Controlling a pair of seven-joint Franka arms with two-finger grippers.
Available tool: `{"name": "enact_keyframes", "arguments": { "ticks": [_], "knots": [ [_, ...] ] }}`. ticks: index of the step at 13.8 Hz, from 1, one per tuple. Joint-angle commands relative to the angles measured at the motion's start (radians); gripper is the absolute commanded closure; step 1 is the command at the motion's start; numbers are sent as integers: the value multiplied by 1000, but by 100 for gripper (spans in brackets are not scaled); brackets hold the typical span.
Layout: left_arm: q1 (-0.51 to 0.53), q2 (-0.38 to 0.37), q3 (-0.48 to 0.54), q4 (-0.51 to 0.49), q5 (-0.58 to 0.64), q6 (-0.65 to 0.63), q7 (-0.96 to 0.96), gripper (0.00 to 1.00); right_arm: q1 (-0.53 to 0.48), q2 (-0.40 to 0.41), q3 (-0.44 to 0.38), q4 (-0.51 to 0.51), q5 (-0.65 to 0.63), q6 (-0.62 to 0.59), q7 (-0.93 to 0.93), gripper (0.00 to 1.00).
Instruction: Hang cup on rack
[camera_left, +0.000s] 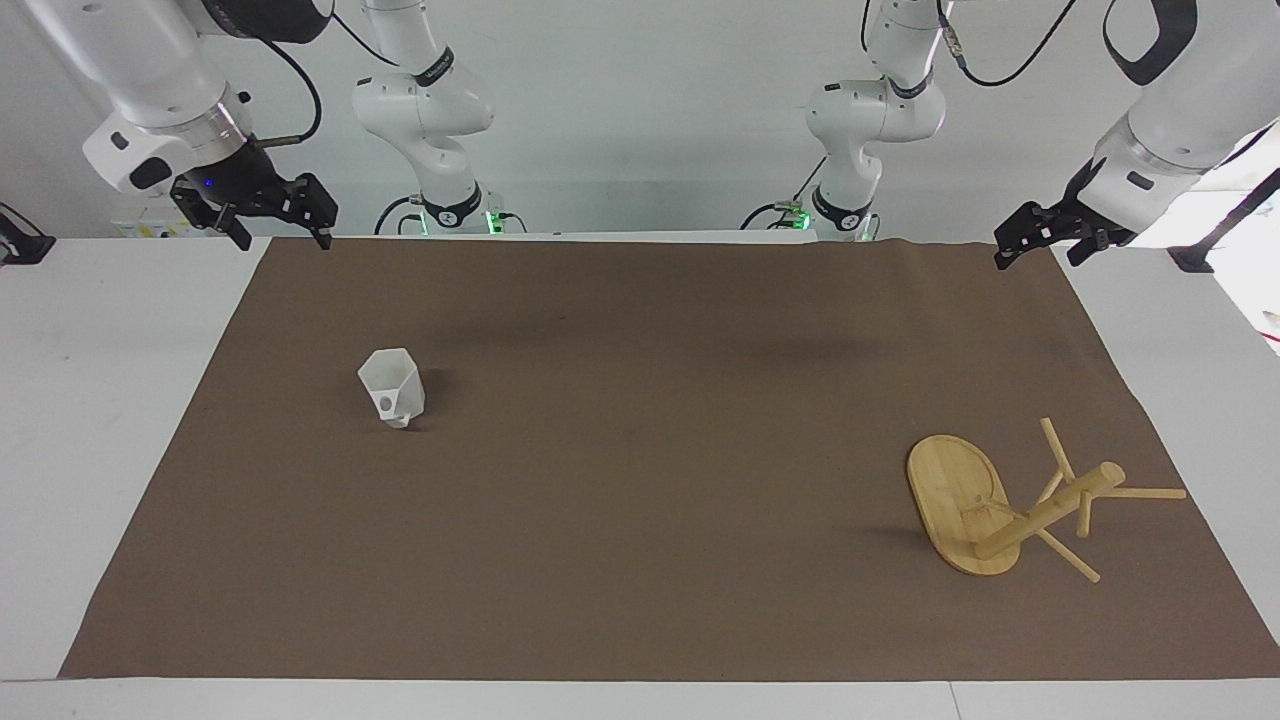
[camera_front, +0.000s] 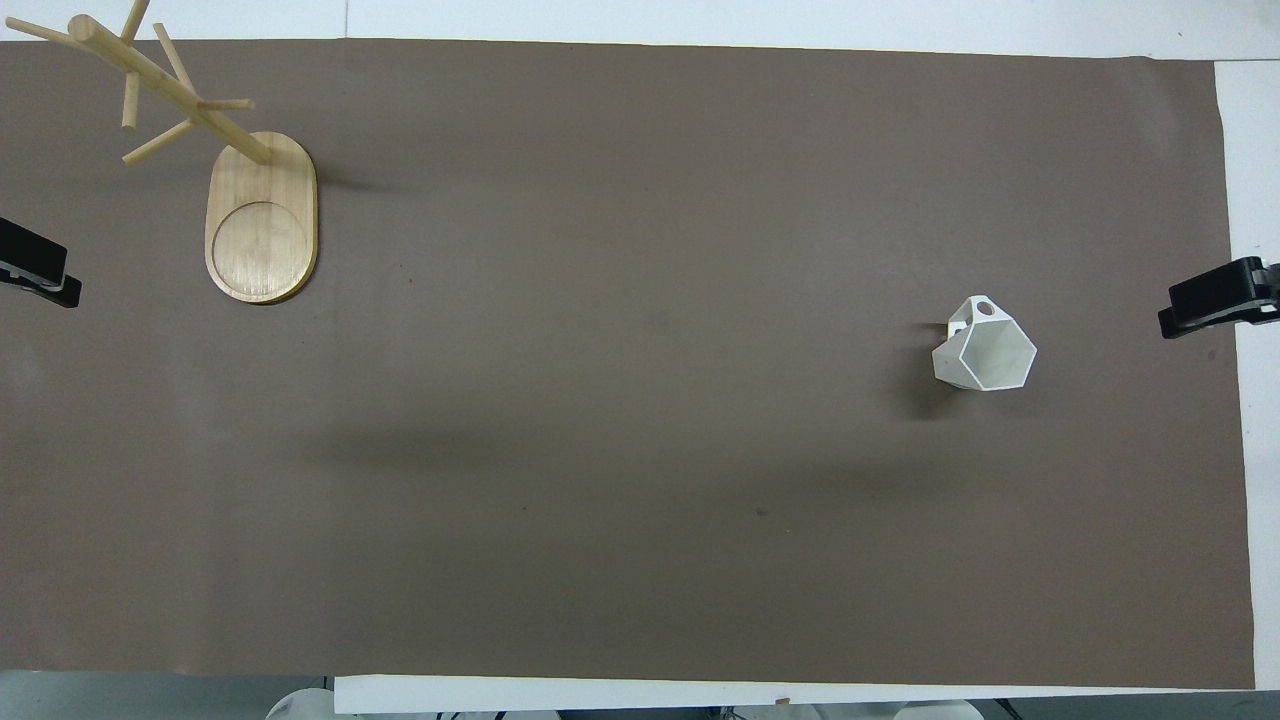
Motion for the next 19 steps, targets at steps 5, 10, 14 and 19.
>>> {"name": "enact_keyframes", "arguments": {
  "ticks": [5, 10, 14, 19],
  "knots": [
    [0, -33, -2, -41, 17, 21, -8, 0, -16, -14, 4, -23, 0, 11, -2, 0],
    [0, -33, -2, -43, 17, 21, -8, 0, -115, -12, -1, -49, 95, 69, -516, 0],
    [0, -33, -2, -41, 17, 21, -8, 0, -348, 136, -2, -24, 331, 102, -1126, 0],
    [0, -33, -2, -43, 18, 21, -8, 0, -592, 478, 9, 25, 702, -6, -1749, 0]
  ]
}}
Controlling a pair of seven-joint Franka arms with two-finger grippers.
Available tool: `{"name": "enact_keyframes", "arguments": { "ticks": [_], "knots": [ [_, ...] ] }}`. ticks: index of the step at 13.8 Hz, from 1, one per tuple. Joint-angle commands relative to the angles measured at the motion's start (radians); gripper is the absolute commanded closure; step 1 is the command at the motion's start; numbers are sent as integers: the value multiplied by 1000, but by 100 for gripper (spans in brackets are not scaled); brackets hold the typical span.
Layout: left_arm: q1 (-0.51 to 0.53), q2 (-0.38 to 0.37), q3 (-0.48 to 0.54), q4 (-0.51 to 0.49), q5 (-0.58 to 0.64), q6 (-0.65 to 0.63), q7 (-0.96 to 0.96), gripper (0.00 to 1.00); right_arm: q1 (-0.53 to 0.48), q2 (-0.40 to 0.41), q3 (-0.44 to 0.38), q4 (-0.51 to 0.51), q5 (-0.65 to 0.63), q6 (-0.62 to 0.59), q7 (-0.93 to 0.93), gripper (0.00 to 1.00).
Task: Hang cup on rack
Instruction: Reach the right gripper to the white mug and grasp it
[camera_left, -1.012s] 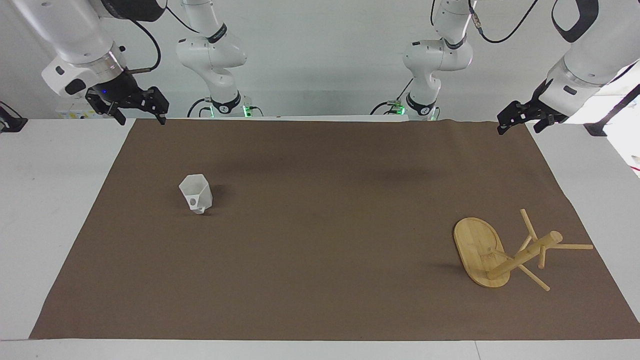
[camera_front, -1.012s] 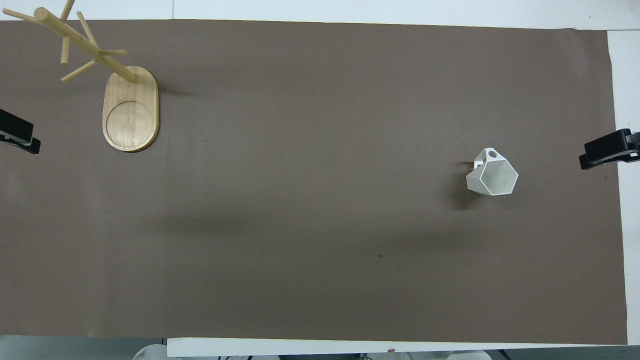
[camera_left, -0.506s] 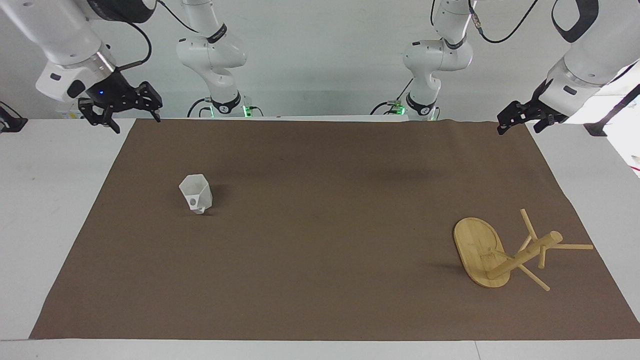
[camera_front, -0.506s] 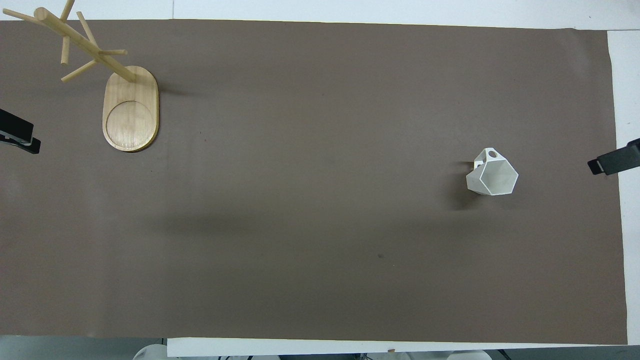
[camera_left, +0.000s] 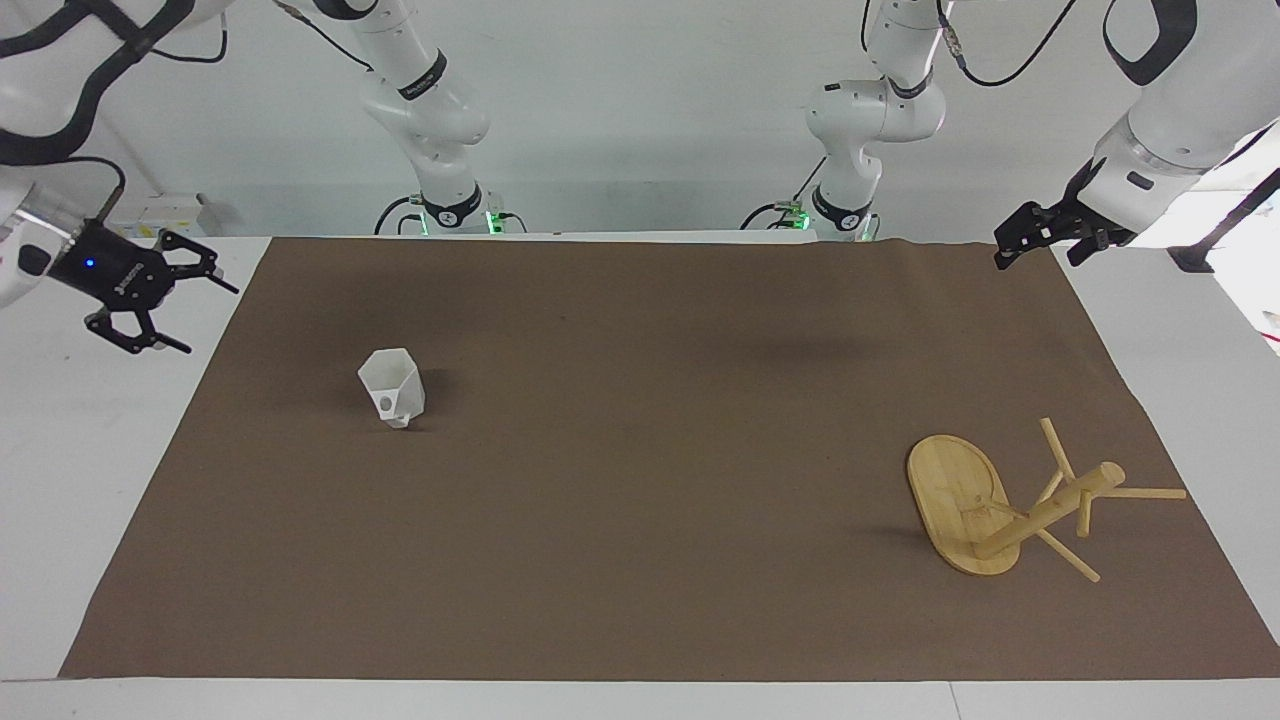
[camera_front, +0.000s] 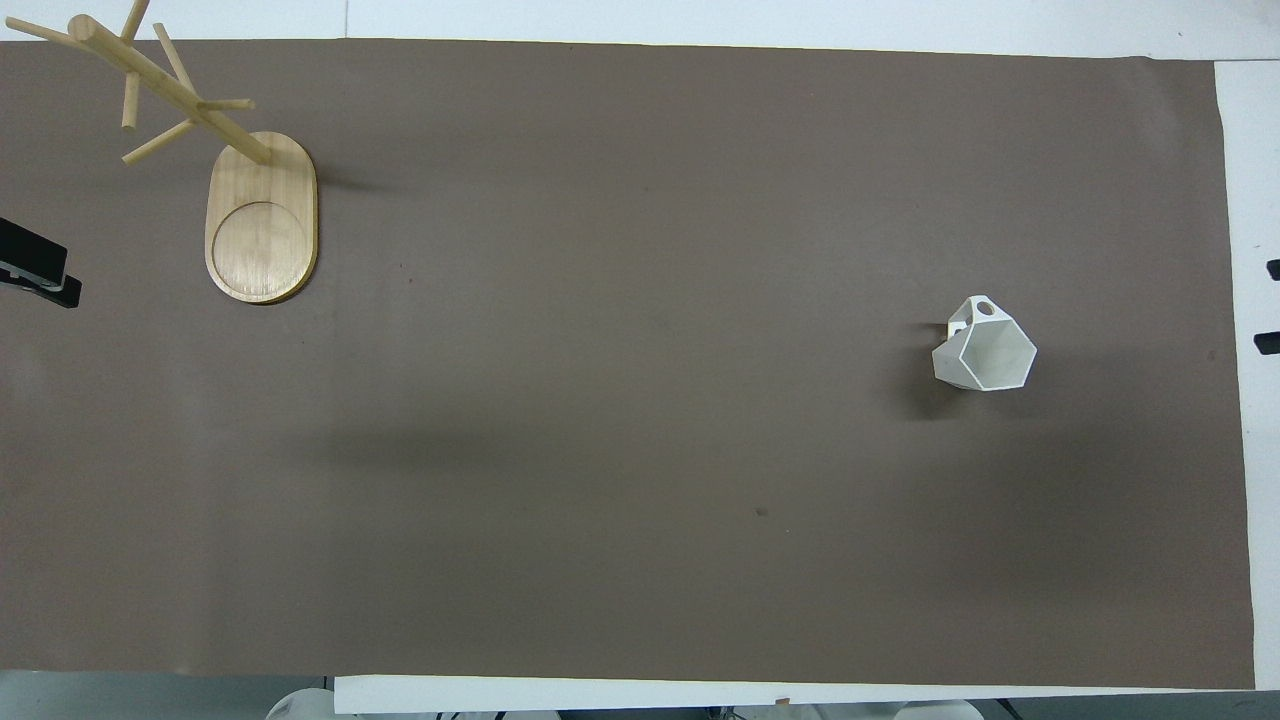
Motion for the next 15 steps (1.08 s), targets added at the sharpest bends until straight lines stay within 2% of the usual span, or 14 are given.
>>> {"name": "enact_keyframes", "arguments": {
  "ticks": [1, 3, 5, 9, 15],
  "knots": [
    [0, -33, -4, -41, 17, 21, -8, 0, -87, 209, 18, 53, 167, -88, -279, 0],
    [0, -33, -2, -41, 17, 21, -8, 0, -92, 299, 20, 43, 242, -149, -471, 0],
    [0, -33, -2, -41, 18, 21, -8, 0, -84, 343, 20, -30, 285, -170, -651, 0],
    [0, -33, -2, -41, 17, 21, -8, 0, 5, 325, 20, -159, 365, -121, -955, 0],
    [0, -33, -2, -41, 18, 21, -8, 0, 60, 290, 22, -307, 422, -42, -1038, 0]
  ]
}}
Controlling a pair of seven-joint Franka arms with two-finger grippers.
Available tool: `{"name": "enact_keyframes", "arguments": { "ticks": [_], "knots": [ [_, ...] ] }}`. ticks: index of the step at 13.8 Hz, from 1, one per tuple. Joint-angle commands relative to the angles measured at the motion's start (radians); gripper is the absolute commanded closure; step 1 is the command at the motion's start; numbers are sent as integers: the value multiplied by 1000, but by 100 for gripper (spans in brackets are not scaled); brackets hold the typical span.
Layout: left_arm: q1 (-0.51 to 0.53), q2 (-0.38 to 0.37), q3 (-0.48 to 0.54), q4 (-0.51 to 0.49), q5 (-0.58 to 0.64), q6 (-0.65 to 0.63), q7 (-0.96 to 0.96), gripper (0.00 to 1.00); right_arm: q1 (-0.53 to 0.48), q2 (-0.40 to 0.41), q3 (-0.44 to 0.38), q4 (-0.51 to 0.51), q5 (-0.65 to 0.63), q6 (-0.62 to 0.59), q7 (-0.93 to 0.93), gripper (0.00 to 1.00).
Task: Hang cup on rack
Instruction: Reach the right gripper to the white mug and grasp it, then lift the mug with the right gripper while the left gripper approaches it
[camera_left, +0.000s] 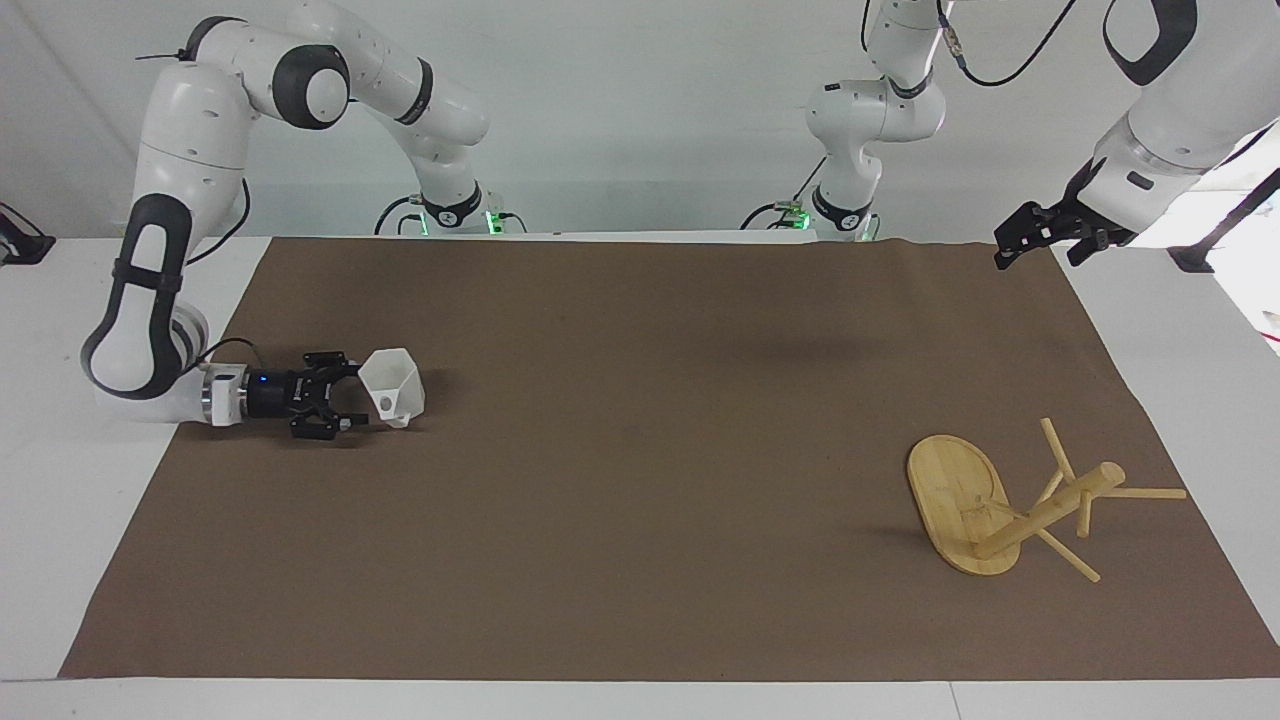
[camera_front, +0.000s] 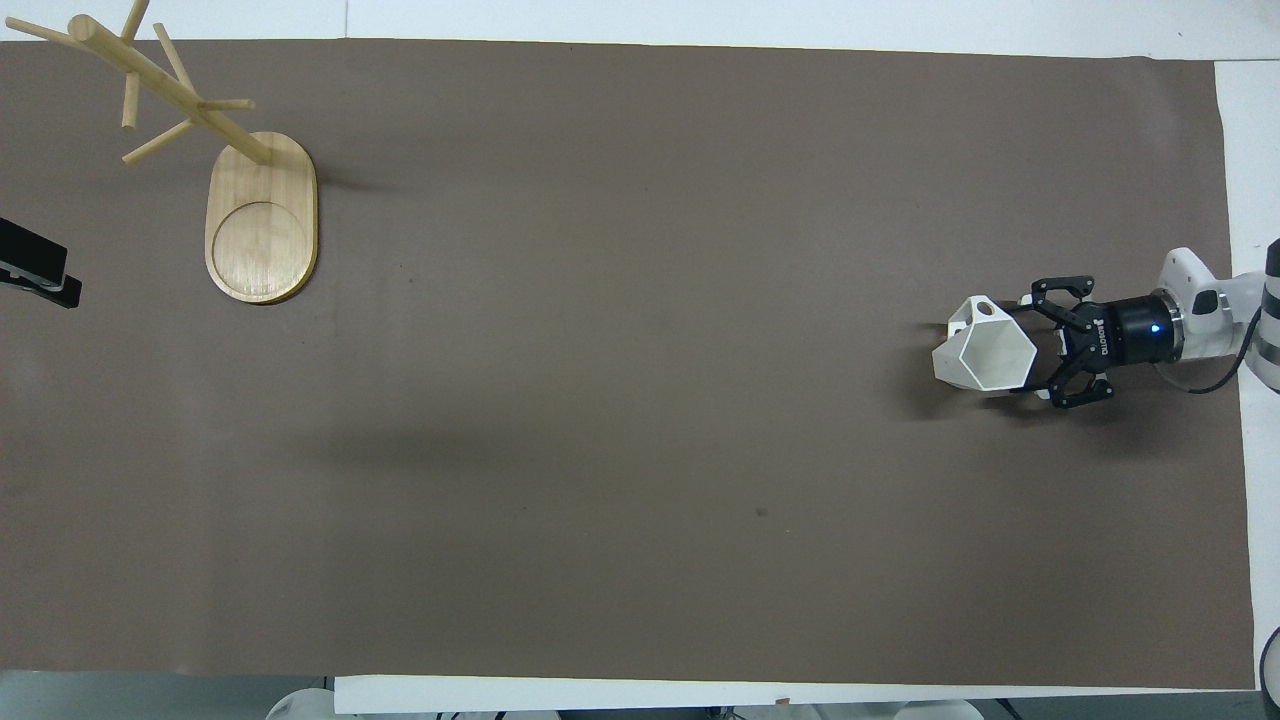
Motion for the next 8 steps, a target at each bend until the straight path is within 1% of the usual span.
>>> {"name": "enact_keyframes", "arguments": {
  "ticks": [1, 3, 8],
  "knots": [
    [0, -33, -2, -41, 18, 21, -8, 0, 8, -48, 0, -84, 26, 38, -37, 0],
    [0, -33, -2, -41, 18, 21, -8, 0, 19, -48, 0, -86, 53, 46, -37, 0],
    [0, -33, -2, -41, 17, 21, -8, 0, 62, -53, 0, -117, 61, 61, -35, 0]
  ]
}}
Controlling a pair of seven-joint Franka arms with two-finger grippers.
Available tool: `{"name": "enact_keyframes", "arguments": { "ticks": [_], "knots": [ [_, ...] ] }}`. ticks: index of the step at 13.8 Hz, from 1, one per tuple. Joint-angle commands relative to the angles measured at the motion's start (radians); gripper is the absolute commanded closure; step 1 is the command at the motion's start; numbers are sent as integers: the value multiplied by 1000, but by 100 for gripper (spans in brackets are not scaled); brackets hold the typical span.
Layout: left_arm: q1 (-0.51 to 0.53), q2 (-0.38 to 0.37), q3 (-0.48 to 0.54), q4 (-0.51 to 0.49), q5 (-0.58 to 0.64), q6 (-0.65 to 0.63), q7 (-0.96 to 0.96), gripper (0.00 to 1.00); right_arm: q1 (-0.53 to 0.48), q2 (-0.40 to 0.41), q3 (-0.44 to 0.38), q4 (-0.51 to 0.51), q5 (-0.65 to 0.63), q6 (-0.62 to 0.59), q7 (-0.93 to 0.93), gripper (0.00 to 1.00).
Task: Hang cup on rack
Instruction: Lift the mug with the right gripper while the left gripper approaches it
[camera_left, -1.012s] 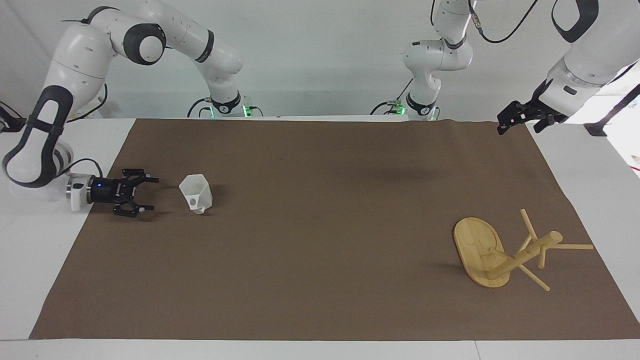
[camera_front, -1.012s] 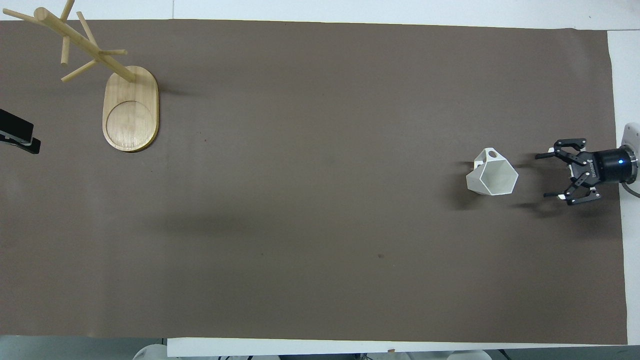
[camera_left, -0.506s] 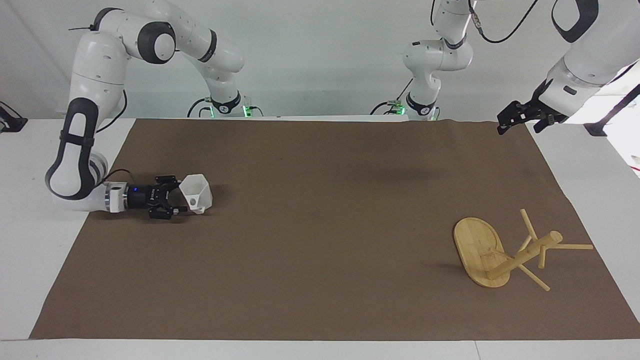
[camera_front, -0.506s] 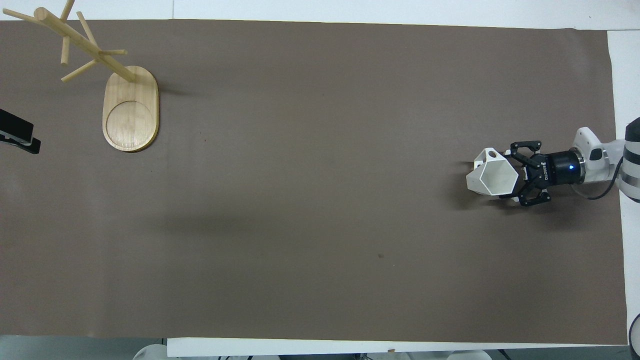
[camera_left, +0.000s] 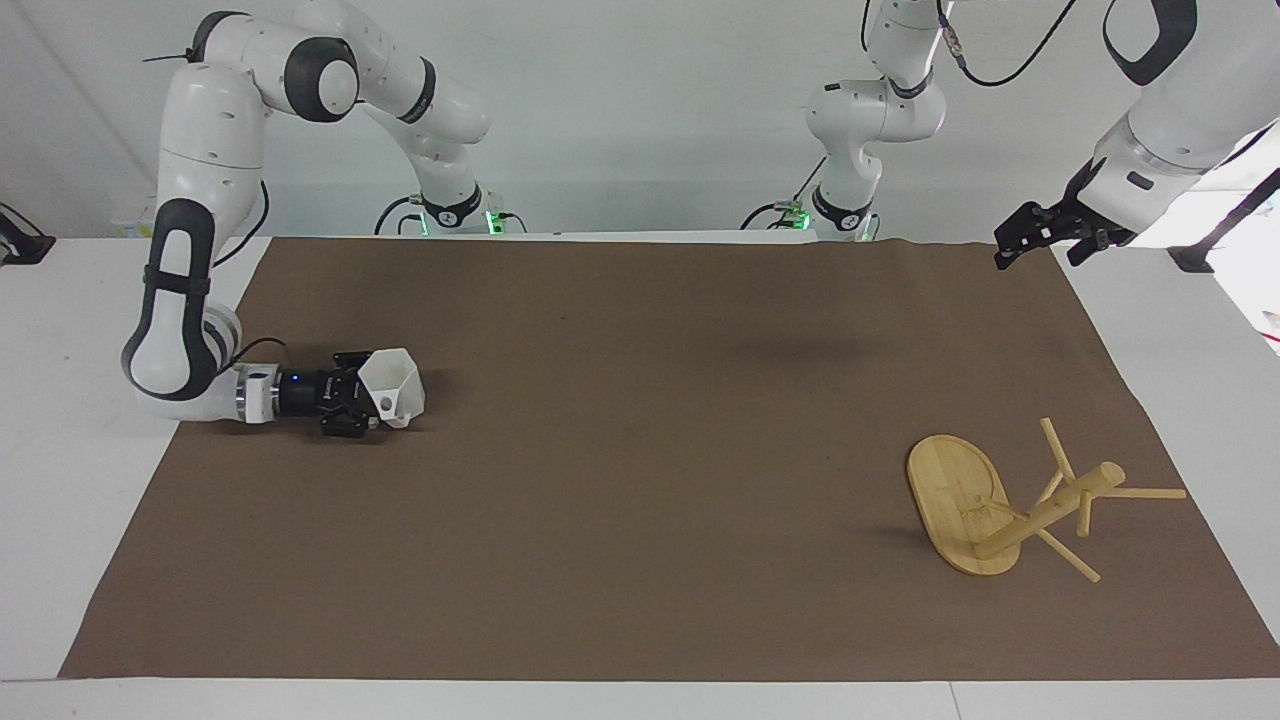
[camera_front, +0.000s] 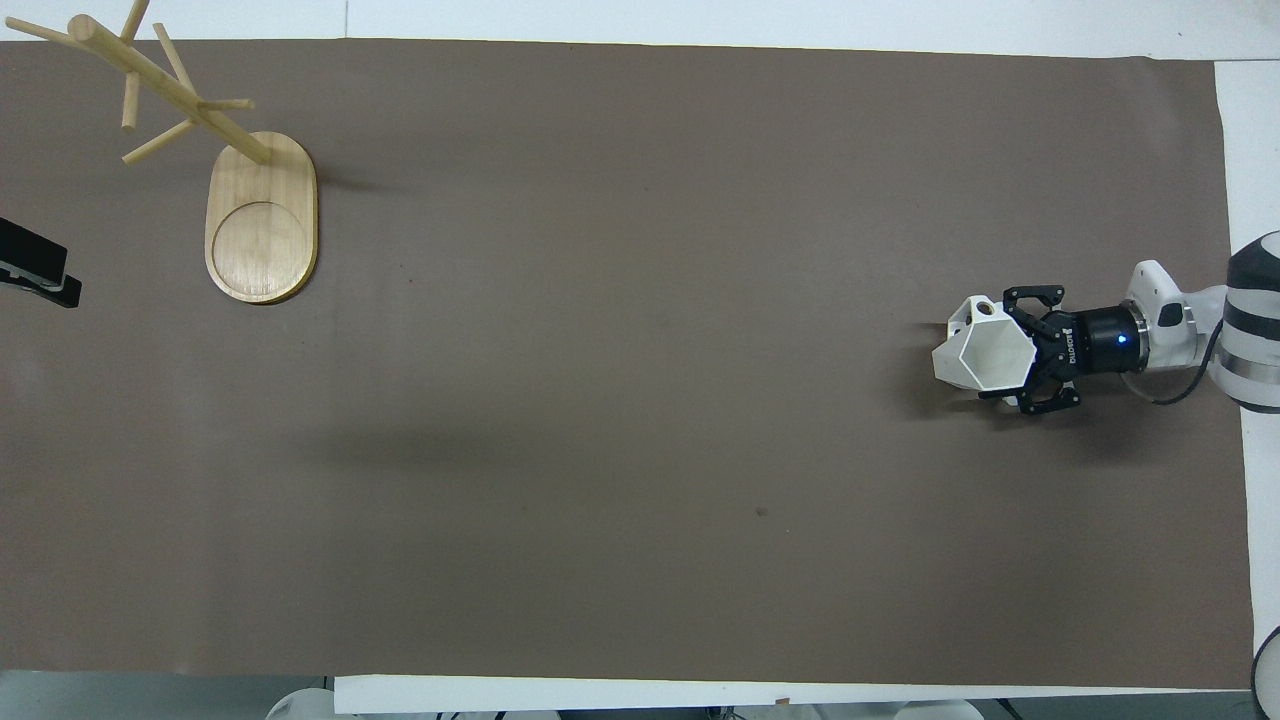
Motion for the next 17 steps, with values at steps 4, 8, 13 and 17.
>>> {"name": "enact_keyframes", "arguments": {
  "ticks": [4, 8, 13, 17],
  "knots": [
    [0, -33, -4, -41, 18, 21, -8, 0, 19, -34, -1, -57, 21, 24, -13, 41],
    [0, -33, -4, -41, 17, 24, -11, 0, 48, -66, 7, -56, 22, 23, 89, 73],
    [-23, -36, -17, -47, 17, 41, -29, 0, 285, -198, 12, -56, 212, 116, 316, 73],
    [-179, -94, -24, -169, 15, 129, -443, 0, 540, -218, 12, -56, 468, 380, 389, 73]
  ]
}}
